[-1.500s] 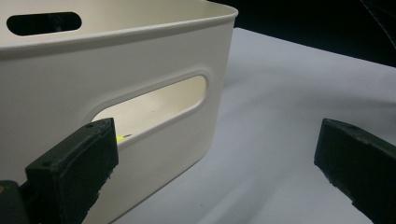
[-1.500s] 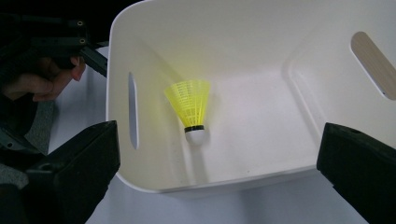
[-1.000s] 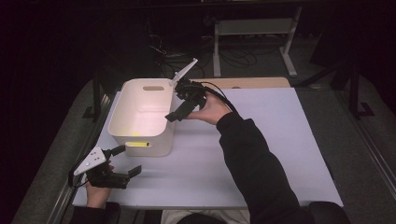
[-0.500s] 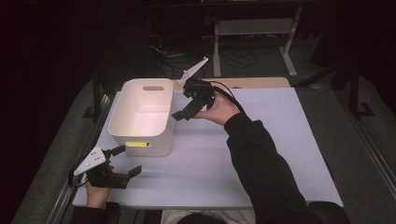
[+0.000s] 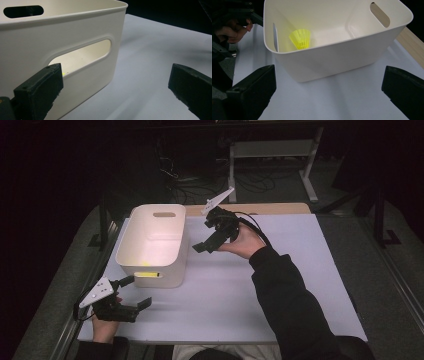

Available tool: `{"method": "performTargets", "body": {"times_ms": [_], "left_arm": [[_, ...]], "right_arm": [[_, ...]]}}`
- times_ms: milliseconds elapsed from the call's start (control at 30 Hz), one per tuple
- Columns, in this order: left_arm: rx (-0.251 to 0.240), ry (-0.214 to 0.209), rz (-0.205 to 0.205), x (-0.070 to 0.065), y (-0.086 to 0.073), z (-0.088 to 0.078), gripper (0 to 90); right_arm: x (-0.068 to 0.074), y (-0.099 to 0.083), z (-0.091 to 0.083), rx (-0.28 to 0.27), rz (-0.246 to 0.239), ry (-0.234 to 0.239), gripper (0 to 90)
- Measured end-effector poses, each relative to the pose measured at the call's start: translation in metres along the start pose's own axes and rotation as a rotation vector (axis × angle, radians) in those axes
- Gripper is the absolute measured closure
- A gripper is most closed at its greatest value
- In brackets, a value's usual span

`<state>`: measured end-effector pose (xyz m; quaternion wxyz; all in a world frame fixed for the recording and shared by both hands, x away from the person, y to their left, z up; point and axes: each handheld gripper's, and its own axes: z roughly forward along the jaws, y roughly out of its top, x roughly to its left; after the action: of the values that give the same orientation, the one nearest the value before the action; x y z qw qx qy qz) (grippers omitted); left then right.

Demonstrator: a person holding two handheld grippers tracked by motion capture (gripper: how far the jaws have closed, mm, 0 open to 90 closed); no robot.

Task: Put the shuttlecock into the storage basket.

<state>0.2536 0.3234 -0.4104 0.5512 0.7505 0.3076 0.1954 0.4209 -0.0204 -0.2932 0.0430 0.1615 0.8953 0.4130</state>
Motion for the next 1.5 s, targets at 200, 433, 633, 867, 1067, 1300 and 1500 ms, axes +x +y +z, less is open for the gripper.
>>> {"method": "performTargets", "body": {"times_ms": [200,433,633,867,1067,1300,1500], "left_arm": [[0.0,-0.001,0.0,0.0,0.0,0.0,0.0],[0.0,0.002,-0.003,0.0,0.0,0.0,0.0],[0.004,0.0,-0.002,0.0,0.0,0.0,0.0],[0.004,-0.001,-0.001,0.0,0.0,0.0,0.0],[0.004,-0.001,-0.001,0.0,0.0,0.001,0.0],[0.005,0.0,-0.002,0.0,0.0,0.001,0.0],[0.007,0.0,-0.003,-0.001,0.0,0.001,0.0]], "right_arm": [[-0.003,-0.011,-0.005,0.005,0.002,-0.01,0.0],[-0.007,-0.026,-0.013,-0.003,0.025,-0.02,0.0],[-0.01,-0.035,-0.02,-0.022,0.039,-0.027,0.0],[-0.011,-0.041,-0.023,-0.03,0.052,-0.029,0.0],[-0.013,-0.047,-0.031,-0.05,0.057,-0.035,0.0],[-0.015,-0.059,-0.04,-0.061,0.072,-0.049,0.0],[-0.017,-0.072,-0.047,-0.061,0.092,-0.063,0.0]]}}
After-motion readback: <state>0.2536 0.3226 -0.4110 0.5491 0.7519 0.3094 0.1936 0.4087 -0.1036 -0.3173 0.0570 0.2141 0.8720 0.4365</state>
